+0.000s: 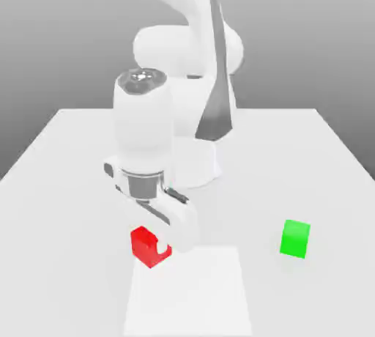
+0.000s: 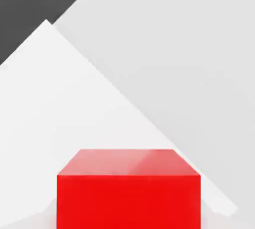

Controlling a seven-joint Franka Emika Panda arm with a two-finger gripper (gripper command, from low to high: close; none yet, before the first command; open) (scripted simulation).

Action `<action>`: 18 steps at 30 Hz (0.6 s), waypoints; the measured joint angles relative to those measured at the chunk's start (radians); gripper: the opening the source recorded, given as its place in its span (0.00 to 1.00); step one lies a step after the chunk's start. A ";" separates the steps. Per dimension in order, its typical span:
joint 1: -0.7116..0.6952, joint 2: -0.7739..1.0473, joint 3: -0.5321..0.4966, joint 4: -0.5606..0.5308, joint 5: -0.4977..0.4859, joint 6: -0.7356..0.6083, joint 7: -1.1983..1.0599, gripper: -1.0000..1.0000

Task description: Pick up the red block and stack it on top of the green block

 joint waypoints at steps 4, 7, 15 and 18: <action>0.184 -0.061 0.086 -0.019 0.042 -0.040 -0.116 0.00; 0.285 -0.104 0.153 -0.033 0.071 -0.068 -0.203 0.00; 0.427 -0.035 0.259 -0.048 0.016 0.014 -0.261 0.00; 0.440 0.073 0.220 -0.044 -0.095 0.112 -0.184 1.00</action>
